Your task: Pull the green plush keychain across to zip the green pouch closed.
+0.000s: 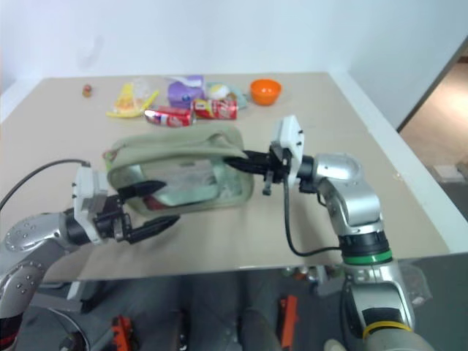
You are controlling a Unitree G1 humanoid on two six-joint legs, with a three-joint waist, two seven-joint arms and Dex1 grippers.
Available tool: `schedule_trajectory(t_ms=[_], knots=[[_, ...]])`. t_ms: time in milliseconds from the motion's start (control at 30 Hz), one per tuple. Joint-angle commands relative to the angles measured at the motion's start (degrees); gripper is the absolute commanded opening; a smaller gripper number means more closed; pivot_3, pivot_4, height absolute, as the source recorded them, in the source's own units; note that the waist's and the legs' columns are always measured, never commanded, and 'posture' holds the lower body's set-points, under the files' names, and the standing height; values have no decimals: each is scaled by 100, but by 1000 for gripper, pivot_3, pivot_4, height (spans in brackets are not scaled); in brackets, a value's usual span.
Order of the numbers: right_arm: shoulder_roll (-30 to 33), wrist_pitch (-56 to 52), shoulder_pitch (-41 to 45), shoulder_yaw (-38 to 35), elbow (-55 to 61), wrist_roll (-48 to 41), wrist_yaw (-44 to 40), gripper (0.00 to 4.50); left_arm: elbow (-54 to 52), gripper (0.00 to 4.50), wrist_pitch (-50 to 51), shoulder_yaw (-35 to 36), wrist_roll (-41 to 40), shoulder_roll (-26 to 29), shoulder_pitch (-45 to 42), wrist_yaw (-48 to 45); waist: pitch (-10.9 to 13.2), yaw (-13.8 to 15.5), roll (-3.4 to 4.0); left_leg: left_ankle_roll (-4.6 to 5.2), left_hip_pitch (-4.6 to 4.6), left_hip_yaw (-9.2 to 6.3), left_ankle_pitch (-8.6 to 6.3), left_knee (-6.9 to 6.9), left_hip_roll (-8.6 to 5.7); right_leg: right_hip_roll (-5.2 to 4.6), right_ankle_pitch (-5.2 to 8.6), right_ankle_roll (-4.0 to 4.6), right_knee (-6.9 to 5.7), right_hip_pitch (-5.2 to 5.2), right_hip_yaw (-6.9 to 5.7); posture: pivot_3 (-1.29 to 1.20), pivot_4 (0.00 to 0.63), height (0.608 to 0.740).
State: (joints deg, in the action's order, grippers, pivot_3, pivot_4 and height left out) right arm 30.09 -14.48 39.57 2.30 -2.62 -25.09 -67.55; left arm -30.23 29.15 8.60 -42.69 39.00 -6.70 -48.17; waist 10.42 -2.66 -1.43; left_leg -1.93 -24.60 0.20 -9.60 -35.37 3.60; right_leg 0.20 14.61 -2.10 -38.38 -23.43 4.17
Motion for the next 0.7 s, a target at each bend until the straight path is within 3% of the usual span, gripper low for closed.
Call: schedule_trajectory(t_ms=[33, 367, 700], knots=[[87, 520, 109, -120, -419, 115, -218, 80, -143, 4500, -75, -1, 30, 32, -65, -28, 0, 0, 0, 0, 0, 0, 0, 0, 0, 0, 0, 0, 0, 0, 0, 0, 150, 740], [246, 505, -64, -414, -504, 141, 195, 80, -396, 4500, 13, 288, -192, 74, 108, 248, 0, 3, 0, 0, 0, 1, 0, -1, -1, -3, -1, -2, 0, 1, 1, 0, 150, 740], [372, 63, -661, -501, 322, -26, 538, 80, -424, 4500, -3, 182, -128, 46, 115, 348, 0, 9, 0, 0, 2, 0, 0, -1, -2, -2, -1, -2, 0, 2, 1, 0, 150, 740]])
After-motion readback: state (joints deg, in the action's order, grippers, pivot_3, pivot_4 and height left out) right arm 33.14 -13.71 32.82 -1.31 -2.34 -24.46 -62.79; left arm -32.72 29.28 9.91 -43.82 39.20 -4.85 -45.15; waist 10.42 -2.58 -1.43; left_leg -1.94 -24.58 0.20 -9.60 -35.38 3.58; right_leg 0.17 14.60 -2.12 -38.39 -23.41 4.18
